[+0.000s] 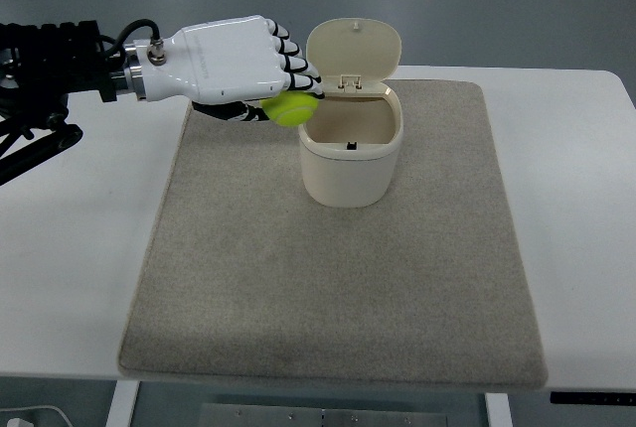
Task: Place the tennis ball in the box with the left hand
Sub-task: 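Lift the ball with the left hand and carry it over the open bin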
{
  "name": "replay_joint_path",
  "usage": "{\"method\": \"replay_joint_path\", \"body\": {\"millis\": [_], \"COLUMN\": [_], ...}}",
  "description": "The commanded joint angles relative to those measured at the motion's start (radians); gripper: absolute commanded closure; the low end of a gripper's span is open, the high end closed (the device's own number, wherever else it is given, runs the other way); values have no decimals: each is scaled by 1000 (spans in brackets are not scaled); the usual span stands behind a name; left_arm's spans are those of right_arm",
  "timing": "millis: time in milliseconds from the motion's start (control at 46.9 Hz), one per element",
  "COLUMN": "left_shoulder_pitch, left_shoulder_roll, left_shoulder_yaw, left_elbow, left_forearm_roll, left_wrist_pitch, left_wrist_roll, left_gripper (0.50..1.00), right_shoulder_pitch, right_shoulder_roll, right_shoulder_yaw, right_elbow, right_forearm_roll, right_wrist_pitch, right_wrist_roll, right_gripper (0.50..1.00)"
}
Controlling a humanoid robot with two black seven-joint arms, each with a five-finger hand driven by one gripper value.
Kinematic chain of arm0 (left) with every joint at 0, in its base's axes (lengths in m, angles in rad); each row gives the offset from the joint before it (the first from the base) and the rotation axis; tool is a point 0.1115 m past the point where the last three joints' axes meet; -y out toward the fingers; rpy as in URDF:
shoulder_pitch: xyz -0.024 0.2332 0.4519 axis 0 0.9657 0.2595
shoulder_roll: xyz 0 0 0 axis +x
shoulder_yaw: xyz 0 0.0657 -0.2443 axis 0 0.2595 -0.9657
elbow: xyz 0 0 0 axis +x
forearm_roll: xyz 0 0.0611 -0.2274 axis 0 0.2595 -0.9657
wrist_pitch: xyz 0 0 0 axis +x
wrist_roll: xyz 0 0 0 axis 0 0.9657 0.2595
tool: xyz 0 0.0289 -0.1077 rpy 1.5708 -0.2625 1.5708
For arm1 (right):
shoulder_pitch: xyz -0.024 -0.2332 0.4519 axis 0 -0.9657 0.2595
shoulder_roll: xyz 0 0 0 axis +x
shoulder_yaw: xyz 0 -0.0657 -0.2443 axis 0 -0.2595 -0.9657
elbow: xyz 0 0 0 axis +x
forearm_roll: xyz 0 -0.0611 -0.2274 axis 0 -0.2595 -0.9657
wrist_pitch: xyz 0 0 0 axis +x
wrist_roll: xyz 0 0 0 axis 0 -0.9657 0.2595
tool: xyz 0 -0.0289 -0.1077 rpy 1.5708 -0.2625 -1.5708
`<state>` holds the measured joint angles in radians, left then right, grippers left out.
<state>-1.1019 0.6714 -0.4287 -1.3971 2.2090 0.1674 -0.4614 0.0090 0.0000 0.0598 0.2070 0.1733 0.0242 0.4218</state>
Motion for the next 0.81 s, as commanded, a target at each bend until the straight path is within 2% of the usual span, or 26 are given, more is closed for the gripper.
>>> {"method": "replay_joint_path", "body": {"millis": [0, 299, 363, 427, 448, 512, 555, 640, 683, 768, 789], "left_shoulder_pitch": [-10, -16, -13, -10, -9, -6, -3, 1, 7, 27, 30], "left_shoulder_roll": [-59, -165, -174, -179, -179, -182, -182, -182, -182, -176, -173], "left_shoulder_yaw": [-1, -2, -4, -5, -7, -5, -5, -1, -1, 1, 1], "left_elbow": [36, 119, 122, 122, 122, 122, 122, 122, 121, 110, 109], "left_forearm_roll": [32, 60, 60, 58, 55, 54, 52, 44, 38, 6, -5], "left_wrist_pitch": [0, 0, 0, 1, 1, 1, 4, 9, 9, 14, 18], "left_wrist_roll": [1, 3, 3, 3, 3, 3, 3, 3, 3, 3, 3], "left_gripper": [1000, 1000, 977, 843, 813, 797, 759, 718, 665, 604, 575], "right_shoulder_pitch": [-1, -1, 0, 0, 0, -1, 0, -1, -1, -1, -1], "right_shoulder_roll": [0, 0, 0, 0, 0, 0, 0, 0, 0, 0, 0], "right_shoulder_yaw": [0, 0, 0, 0, 0, 0, 0, 0, 0, 0, 0], "right_elbow": [0, 0, 0, 0, 0, 0, 0, 0, 0, 0, 0], "right_forearm_roll": [0, 0, 0, 0, 0, 0, 0, 0, 0, 0, 0], "right_wrist_pitch": [0, -1, -1, -1, -1, -1, 0, -1, 0, 0, -1], "right_wrist_roll": [0, 0, 0, 0, 0, 0, 0, 0, 0, 0, 0], "right_gripper": [562, 562, 562, 562, 560, 562, 560, 562, 562, 562, 560]}}
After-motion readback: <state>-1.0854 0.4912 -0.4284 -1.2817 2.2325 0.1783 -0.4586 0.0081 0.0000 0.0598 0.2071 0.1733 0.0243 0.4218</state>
